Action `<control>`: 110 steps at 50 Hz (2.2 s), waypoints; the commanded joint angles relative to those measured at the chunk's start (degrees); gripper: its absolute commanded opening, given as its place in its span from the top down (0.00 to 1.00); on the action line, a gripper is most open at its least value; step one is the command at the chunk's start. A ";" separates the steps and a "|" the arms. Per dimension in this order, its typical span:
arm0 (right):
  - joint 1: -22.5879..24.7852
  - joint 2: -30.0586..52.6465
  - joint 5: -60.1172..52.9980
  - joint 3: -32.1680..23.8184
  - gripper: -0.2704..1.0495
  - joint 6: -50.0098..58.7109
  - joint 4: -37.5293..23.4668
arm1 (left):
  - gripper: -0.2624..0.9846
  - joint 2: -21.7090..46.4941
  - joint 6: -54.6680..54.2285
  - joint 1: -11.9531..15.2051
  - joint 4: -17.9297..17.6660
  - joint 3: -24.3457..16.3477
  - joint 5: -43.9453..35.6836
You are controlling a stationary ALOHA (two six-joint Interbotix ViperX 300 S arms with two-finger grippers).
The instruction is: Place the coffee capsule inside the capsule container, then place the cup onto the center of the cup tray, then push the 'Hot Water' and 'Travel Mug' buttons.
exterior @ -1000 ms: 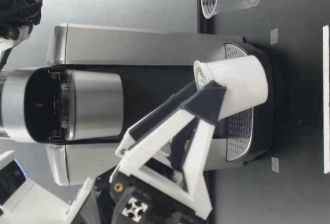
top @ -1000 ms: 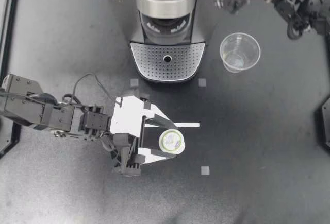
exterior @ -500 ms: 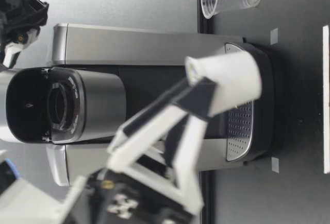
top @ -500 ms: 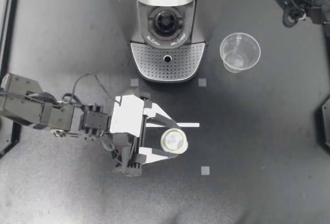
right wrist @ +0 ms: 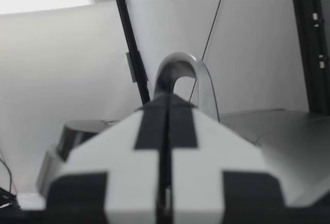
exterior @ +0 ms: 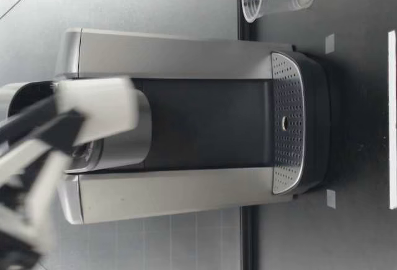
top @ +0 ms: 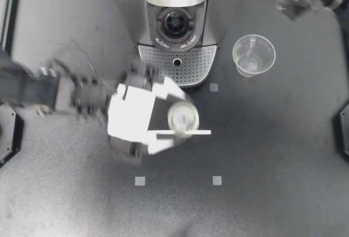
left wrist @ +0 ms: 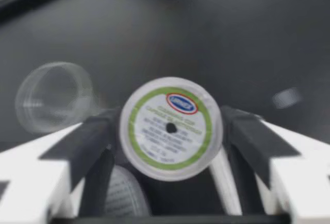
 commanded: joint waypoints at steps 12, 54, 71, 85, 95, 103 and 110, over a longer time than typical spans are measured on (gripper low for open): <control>0.26 -8.09 7.21 1.23 0.74 -0.88 0.00 | 0.37 -2.37 -3.08 0.00 24.26 -9.05 13.10; 0.26 -10.02 7.38 2.55 0.74 -2.29 0.00 | 0.37 -1.58 -12.74 0.00 39.29 -4.39 11.51; 0.26 -9.76 7.29 2.72 0.74 -2.20 0.00 | 0.37 -0.35 -14.68 1.23 40.96 -3.87 11.51; 0.26 -9.58 7.38 2.72 0.74 -2.29 0.00 | 0.36 0.18 -17.93 1.58 44.47 -3.34 10.55; 0.26 -9.23 7.38 2.72 0.74 -2.20 0.00 | 0.17 0.53 -23.73 1.58 51.68 -2.37 10.37; 0.26 -9.14 7.29 2.72 0.74 -2.11 0.00 | 0.15 0.44 -26.72 1.58 53.09 -1.67 10.20; 0.26 -8.79 7.29 2.64 0.74 -2.11 0.00 | 0.15 0.09 -26.98 1.58 53.09 -1.23 10.20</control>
